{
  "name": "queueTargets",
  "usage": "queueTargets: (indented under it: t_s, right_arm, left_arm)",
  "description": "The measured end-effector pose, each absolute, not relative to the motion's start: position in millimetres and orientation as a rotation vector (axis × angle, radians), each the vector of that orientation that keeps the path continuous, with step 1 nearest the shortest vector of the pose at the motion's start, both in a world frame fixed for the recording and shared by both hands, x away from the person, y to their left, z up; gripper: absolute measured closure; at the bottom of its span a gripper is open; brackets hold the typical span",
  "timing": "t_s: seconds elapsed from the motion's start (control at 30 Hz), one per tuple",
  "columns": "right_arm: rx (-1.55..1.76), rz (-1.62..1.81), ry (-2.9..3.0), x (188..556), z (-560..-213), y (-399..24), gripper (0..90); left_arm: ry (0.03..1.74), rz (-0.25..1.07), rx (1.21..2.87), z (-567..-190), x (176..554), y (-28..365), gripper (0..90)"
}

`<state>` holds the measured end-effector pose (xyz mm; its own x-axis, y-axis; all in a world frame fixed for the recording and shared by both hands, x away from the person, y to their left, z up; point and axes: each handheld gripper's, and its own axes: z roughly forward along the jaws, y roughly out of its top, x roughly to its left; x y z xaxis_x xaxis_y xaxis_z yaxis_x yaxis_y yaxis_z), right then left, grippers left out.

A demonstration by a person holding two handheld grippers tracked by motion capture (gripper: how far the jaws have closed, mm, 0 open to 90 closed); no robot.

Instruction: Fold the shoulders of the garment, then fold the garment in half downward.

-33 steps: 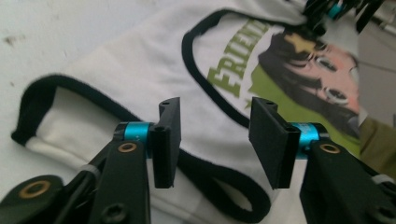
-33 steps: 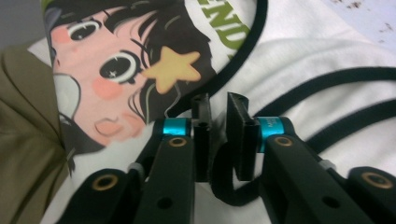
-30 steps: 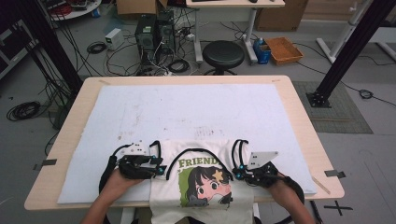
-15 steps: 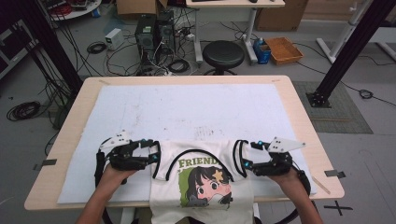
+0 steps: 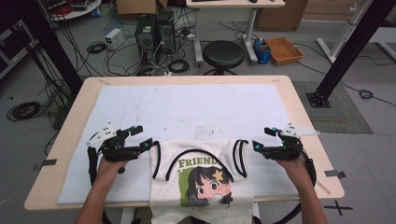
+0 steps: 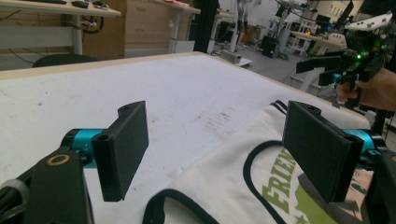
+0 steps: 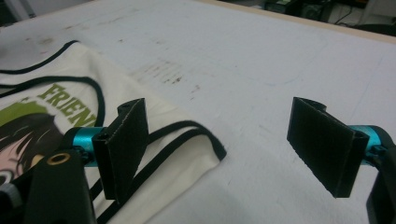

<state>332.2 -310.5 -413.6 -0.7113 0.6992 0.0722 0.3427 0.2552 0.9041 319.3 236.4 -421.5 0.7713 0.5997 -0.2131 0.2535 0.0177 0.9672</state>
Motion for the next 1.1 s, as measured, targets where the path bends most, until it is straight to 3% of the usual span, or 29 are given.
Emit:
queueTargets:
  t_s: [0.7,1.1]
  right_arm:
    - [0.960,1.396,2.185,325.1,-420.8,-308.7,20.4]
    - [1.044,1.369,2.255,349.3,-420.5,-294.5,20.5]
  left_arm:
    - [0.825,0.310,1.612,-430.5,323.7,241.8,22.7]
    - [0.900,0.276,1.710,-425.2,351.3,230.5,23.1]
